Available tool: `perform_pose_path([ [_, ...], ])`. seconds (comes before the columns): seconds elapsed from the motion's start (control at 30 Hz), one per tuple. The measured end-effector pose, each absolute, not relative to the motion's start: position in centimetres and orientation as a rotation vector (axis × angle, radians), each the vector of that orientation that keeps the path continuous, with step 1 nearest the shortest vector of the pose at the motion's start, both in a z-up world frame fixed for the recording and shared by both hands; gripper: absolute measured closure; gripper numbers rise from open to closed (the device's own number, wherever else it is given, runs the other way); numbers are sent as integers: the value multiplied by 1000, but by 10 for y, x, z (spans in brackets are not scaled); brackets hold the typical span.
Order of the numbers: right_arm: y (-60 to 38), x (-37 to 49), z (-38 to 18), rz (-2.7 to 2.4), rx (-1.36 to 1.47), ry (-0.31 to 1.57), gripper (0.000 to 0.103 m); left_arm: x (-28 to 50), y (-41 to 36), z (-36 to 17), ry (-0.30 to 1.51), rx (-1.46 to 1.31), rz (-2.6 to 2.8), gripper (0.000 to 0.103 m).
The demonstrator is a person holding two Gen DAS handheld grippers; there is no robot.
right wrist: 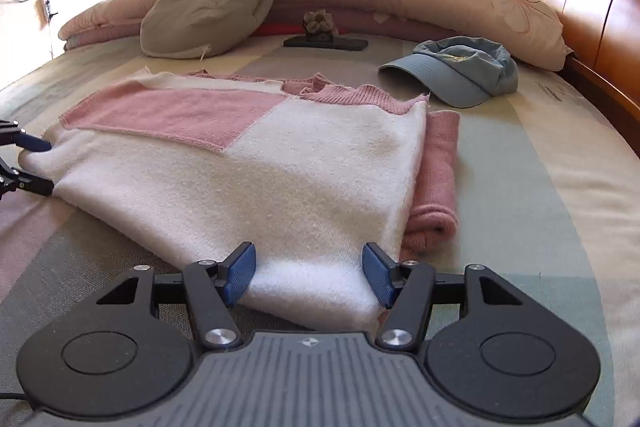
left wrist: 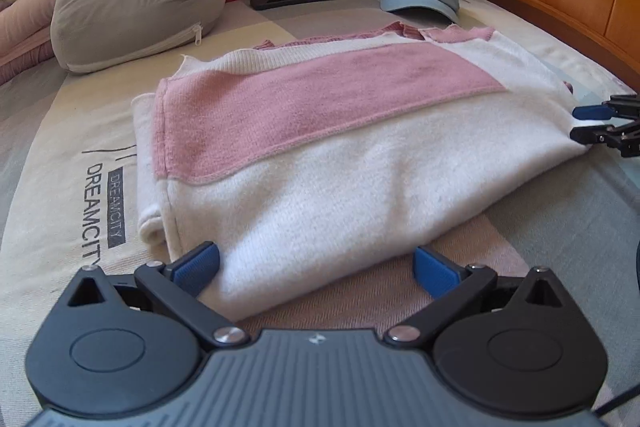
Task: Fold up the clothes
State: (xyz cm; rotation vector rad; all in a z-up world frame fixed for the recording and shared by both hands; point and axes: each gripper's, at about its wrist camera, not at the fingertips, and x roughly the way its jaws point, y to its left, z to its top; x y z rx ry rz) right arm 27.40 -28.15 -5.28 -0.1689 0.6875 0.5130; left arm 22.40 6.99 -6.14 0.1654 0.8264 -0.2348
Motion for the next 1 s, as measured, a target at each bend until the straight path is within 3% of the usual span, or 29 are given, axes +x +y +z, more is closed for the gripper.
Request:
perform_pose_path([
  [0.2,-276,271,-39,515,-152,701,36,227,61,-34,741,149,-277,1],
  [0.43,-263,279,-46,507,-127,735,33,226,41,-66,837,146,-332,1],
  [0.57,-275,259,-42,533,-173,709,31,206,46,-55,818,201,-319,1],
  [0.6,-276,255,-37,537,-194,701,29,205,41,-51,798,281,-296,1],
  [0.67,-272,246,-26,541,-260,670,15,201,31,-45,756,440,-250,1],
  [0.77,-256,233,-15,536,-435,594,7,197,16,-35,686,678,-179,1],
  [1.0,-236,231,-42,447,-844,583,5,183,-4,-76,625,1159,-148,1],
])
